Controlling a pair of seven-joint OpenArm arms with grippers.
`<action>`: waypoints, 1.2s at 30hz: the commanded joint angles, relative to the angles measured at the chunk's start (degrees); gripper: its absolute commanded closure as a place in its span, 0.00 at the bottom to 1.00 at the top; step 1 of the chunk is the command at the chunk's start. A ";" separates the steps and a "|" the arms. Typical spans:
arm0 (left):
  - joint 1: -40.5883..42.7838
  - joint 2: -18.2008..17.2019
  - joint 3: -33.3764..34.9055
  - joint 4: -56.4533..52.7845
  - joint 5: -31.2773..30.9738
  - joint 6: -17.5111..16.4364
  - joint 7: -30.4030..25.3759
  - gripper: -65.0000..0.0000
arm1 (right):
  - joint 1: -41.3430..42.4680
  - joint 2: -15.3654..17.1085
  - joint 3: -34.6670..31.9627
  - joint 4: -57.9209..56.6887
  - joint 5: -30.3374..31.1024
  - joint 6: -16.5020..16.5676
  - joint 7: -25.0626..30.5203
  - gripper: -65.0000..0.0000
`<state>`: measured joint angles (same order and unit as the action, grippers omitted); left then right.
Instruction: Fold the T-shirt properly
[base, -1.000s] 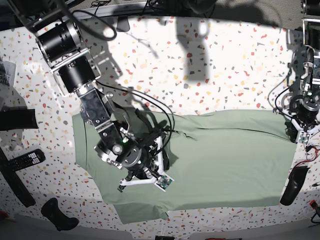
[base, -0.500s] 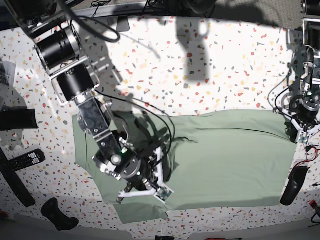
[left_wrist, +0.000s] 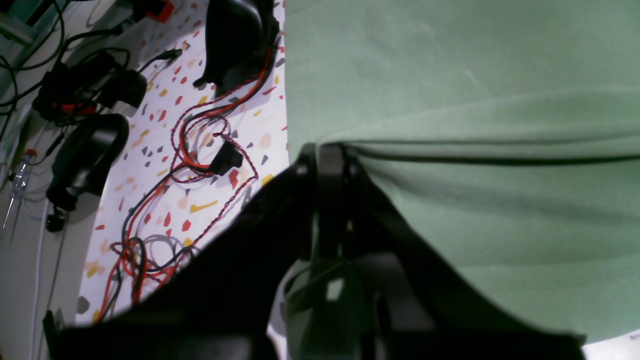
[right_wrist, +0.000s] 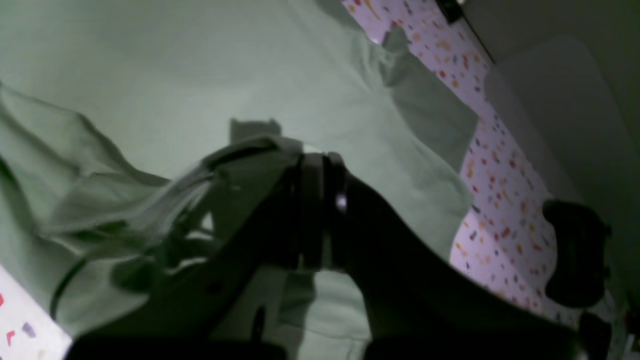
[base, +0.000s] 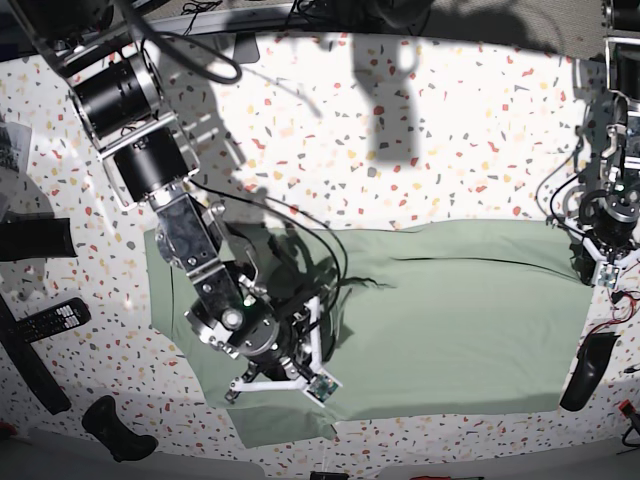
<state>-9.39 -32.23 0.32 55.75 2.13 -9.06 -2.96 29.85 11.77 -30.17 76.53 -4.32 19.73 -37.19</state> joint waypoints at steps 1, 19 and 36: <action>-1.22 -1.11 -0.59 0.83 -0.26 0.70 -1.31 1.00 | 2.05 0.00 0.55 0.81 -0.02 -1.16 1.07 1.00; -1.22 -1.14 -0.59 0.83 -0.26 0.72 2.08 1.00 | 2.03 0.61 0.59 0.79 -4.70 -9.46 -1.90 1.00; -1.22 -1.11 -0.59 0.83 -0.28 0.72 2.05 1.00 | 2.05 0.59 1.01 -0.13 -4.70 -9.90 -0.13 0.89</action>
<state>-9.39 -32.23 0.32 55.75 2.13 -9.06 0.45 29.85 12.36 -29.71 75.64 -8.58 10.61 -38.24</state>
